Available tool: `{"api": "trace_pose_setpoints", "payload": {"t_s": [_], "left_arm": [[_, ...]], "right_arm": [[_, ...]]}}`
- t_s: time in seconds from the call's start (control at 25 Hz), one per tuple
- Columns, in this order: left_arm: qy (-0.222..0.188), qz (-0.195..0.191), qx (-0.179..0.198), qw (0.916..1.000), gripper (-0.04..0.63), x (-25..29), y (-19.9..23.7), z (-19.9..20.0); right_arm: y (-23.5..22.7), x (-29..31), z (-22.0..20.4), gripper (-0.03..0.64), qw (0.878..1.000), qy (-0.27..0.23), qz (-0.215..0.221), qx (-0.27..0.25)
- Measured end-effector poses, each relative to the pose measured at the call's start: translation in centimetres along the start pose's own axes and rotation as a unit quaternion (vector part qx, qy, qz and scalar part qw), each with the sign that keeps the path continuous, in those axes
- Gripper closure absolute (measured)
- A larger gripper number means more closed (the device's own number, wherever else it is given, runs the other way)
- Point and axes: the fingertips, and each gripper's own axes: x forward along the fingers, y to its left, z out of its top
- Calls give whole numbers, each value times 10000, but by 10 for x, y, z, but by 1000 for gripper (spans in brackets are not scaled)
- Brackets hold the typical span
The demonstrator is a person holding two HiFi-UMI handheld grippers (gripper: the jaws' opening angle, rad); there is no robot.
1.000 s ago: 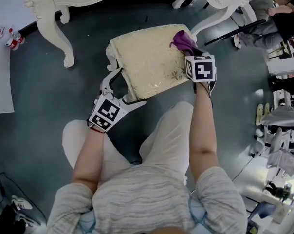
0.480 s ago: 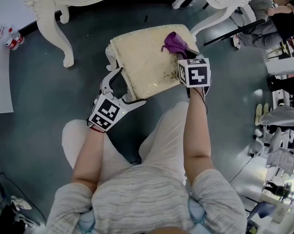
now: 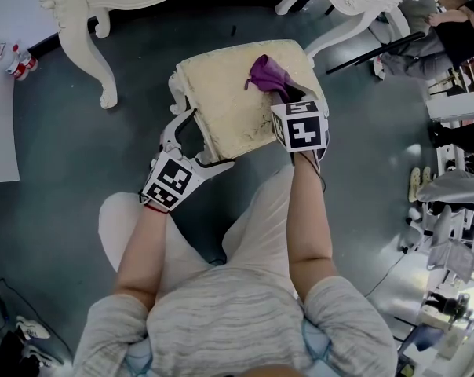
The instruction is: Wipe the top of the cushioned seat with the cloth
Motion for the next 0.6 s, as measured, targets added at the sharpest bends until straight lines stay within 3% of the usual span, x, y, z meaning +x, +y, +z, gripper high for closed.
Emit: {"api": "trace_pose_setpoints", "payload": {"t_s": [0.6], "left_arm": [[-11, 6, 6, 10000, 2, -1, -1, 1]], "right_arm": [[42, -13, 10, 563, 9992, -129, 273, -270]]}}
